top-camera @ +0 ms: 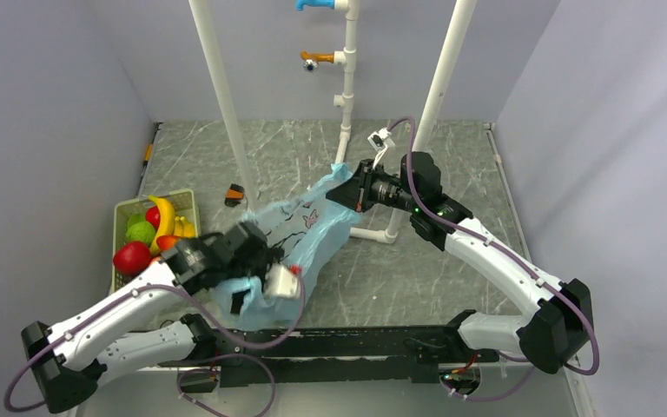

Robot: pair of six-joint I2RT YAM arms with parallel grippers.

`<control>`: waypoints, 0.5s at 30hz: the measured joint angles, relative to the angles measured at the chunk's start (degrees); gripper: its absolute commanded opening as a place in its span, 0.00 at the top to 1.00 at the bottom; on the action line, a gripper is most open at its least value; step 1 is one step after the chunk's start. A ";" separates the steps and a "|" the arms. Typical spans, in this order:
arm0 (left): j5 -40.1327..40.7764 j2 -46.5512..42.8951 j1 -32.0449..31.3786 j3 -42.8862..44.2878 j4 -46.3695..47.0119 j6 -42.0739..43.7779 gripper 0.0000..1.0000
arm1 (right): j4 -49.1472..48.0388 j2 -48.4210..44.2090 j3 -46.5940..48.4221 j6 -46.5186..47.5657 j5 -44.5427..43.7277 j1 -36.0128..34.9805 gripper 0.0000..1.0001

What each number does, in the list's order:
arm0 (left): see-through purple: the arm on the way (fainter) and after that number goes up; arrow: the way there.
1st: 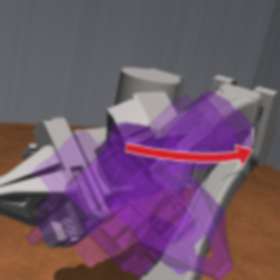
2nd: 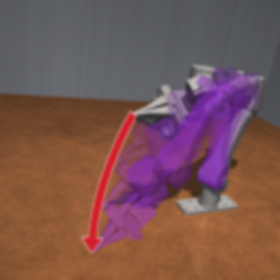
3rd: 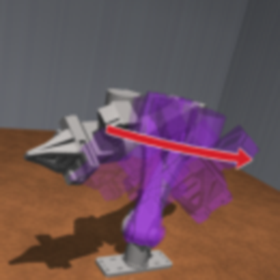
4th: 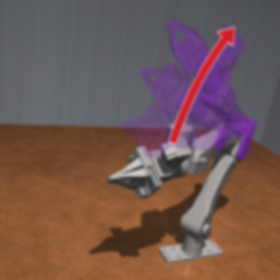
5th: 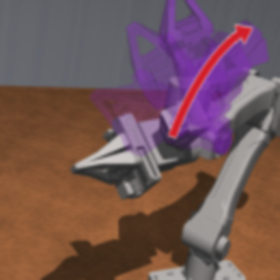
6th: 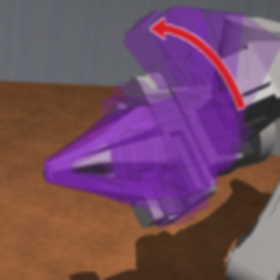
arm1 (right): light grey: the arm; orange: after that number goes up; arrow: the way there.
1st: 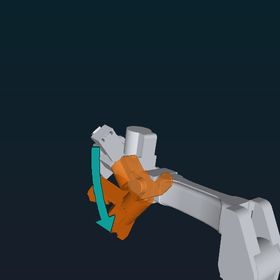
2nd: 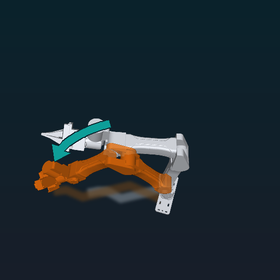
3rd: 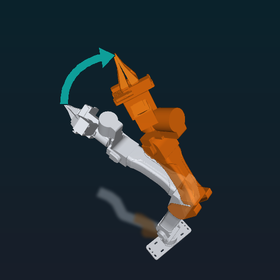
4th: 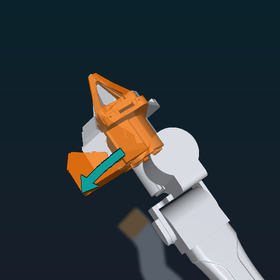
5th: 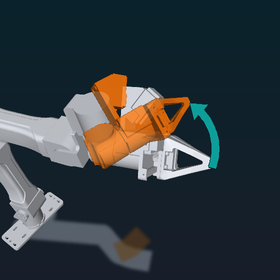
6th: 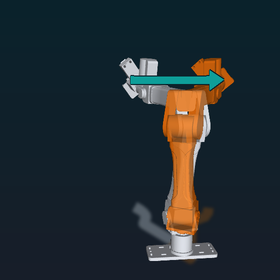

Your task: Place the fake fruits into the plastic bag and tie a complex knot

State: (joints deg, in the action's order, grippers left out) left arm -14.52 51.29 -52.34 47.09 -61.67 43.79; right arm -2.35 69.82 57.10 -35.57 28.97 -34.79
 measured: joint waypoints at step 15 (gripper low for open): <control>-10.58 5.77 27.69 31.78 11.54 -22.56 0.01 | 6.78 -1.05 0.00 9.16 -7.76 -4.39 1.00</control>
State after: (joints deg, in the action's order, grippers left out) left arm -25.10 57.06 -24.64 78.87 -50.13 21.23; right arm 4.43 68.77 57.10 -26.41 21.21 -39.18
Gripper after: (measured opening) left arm 0.995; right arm 0.010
